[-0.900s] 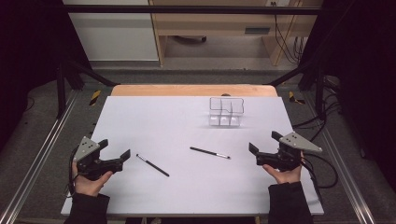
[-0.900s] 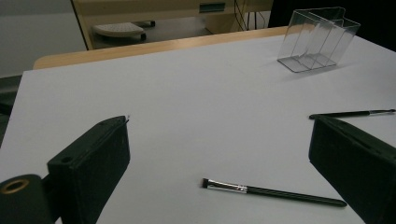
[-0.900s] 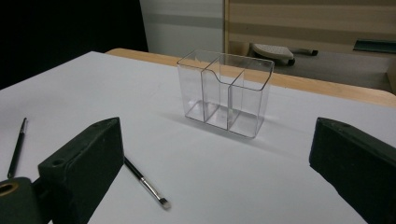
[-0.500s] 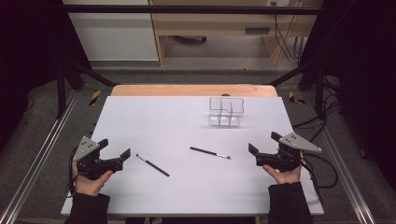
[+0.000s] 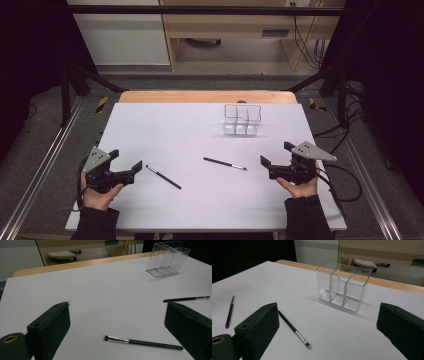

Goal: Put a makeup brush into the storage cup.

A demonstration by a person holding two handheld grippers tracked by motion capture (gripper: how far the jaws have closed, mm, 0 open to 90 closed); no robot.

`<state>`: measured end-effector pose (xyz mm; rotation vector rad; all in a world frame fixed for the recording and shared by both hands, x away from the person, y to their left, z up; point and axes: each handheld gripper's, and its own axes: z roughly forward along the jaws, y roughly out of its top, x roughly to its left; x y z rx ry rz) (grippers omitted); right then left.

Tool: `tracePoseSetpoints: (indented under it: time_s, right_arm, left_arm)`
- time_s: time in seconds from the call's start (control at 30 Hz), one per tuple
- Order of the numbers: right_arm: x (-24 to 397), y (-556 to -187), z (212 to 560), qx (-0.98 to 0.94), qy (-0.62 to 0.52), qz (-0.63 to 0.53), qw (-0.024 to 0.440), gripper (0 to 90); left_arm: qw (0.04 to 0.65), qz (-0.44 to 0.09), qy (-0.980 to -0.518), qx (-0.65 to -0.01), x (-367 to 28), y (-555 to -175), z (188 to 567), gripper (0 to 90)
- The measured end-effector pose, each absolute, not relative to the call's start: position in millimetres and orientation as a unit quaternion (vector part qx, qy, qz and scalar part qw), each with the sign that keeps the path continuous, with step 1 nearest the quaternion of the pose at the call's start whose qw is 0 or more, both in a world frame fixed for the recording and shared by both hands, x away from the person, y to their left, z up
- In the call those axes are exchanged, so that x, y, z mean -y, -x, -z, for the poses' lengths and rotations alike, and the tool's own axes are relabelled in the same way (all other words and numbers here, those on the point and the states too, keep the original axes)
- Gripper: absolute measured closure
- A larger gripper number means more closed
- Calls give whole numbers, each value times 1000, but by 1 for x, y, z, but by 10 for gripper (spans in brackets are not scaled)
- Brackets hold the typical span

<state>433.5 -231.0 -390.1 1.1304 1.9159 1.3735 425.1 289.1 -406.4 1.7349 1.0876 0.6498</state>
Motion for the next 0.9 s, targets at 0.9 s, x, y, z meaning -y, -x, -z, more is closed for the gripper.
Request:
tracePoseSetpoints:
  time_s: [0.9]
  right_arm:
    - [164, -467, 402, -783, -377, -448, 211, 76]
  left_arm:
    - [468, -259, -722, -440, -283, -428, 411, 58]
